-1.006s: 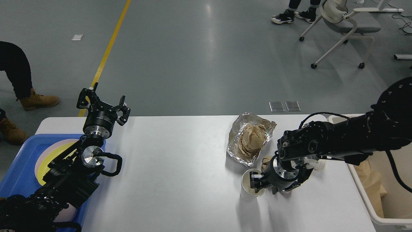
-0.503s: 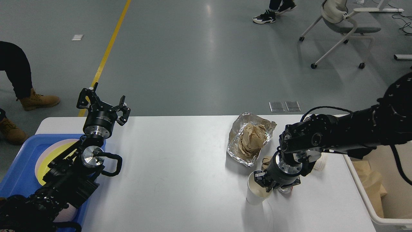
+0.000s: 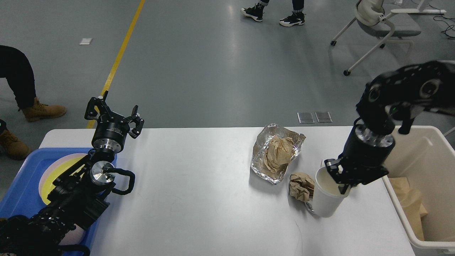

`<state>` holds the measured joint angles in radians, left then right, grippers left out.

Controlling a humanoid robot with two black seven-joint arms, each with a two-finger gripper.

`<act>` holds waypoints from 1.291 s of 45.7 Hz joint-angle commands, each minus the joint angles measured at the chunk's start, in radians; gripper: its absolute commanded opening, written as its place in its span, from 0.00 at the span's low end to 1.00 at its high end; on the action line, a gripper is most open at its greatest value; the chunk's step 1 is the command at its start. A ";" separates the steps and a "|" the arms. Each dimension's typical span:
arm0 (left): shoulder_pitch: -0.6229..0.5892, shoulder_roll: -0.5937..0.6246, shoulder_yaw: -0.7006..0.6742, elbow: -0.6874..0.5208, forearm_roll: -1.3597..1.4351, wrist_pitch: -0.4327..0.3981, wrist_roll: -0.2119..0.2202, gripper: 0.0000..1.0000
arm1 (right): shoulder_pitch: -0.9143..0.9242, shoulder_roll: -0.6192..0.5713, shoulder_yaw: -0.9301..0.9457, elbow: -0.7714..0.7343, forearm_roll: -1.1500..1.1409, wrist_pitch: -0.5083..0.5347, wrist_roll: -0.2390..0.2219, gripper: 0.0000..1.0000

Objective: Tidy desktop
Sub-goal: 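Lift the small paper cup and carry it over the bin, then lower the right gripper into the bin and release the cup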

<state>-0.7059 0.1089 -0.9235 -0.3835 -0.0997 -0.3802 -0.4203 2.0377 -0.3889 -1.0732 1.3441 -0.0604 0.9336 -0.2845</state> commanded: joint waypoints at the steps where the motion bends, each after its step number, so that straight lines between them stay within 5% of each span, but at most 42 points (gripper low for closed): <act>1: 0.000 0.000 0.000 0.000 0.000 0.000 0.000 0.96 | 0.206 -0.028 -0.062 -0.005 0.002 0.026 0.002 0.00; 18: 0.000 0.000 0.000 0.000 0.000 0.000 0.000 0.96 | 0.398 0.002 -0.068 -0.077 -0.015 0.026 0.001 0.00; 26: 0.000 0.000 0.000 0.000 0.000 0.000 0.000 0.96 | 0.365 -0.022 -0.183 -0.291 -0.119 0.026 -0.001 0.00; 35: -0.001 0.000 0.000 0.000 0.000 0.000 0.000 0.96 | 0.014 -0.142 -0.235 -0.684 -0.263 0.026 0.001 0.00; 45: 0.000 0.000 0.000 0.000 0.000 0.001 0.000 0.96 | -0.457 -0.150 -0.235 -0.908 -0.265 0.026 0.002 0.00; 59: -0.001 0.000 0.000 0.000 0.000 0.000 0.000 0.96 | -0.921 -0.045 -0.218 -0.945 -0.260 -0.467 0.002 0.00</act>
<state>-0.7059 0.1089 -0.9235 -0.3835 -0.0997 -0.3802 -0.4203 1.2564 -0.5003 -1.2989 0.4006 -0.3209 0.6017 -0.2817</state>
